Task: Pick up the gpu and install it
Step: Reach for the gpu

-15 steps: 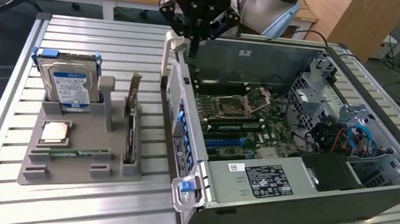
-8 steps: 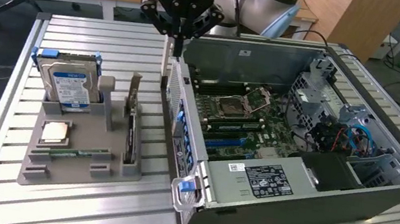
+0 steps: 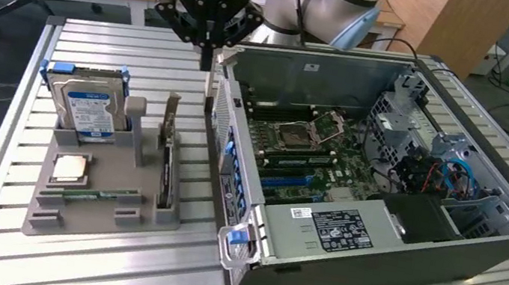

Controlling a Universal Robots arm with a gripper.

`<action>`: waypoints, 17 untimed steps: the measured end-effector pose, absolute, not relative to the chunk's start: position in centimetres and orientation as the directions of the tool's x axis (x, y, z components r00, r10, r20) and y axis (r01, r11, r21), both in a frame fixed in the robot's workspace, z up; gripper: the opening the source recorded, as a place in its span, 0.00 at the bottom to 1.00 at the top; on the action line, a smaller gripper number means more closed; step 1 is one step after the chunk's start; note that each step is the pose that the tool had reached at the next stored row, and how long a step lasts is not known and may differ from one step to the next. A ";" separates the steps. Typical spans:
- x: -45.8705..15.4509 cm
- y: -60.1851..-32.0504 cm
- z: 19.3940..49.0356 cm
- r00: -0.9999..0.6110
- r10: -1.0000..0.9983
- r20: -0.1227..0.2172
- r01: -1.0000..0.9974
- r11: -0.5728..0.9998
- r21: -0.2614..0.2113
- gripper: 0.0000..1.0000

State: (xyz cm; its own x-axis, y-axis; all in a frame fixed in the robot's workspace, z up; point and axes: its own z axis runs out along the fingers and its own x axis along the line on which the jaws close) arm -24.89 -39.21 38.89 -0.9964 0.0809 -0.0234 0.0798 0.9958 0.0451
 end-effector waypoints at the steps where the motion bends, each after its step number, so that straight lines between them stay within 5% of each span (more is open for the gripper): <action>1: -25.2 -39.2 38.9 -0.996 0.081 -0.023 0.080 0.996 0.045 0.10; 17: -28.5 -39.1 38.6 -0.996 0.085 -0.023 0.084 0.995 0.045 0.10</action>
State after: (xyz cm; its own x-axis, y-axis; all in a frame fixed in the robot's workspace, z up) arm -28.46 -39.07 38.62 -0.9961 0.0847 -0.0234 0.0835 0.9955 0.0451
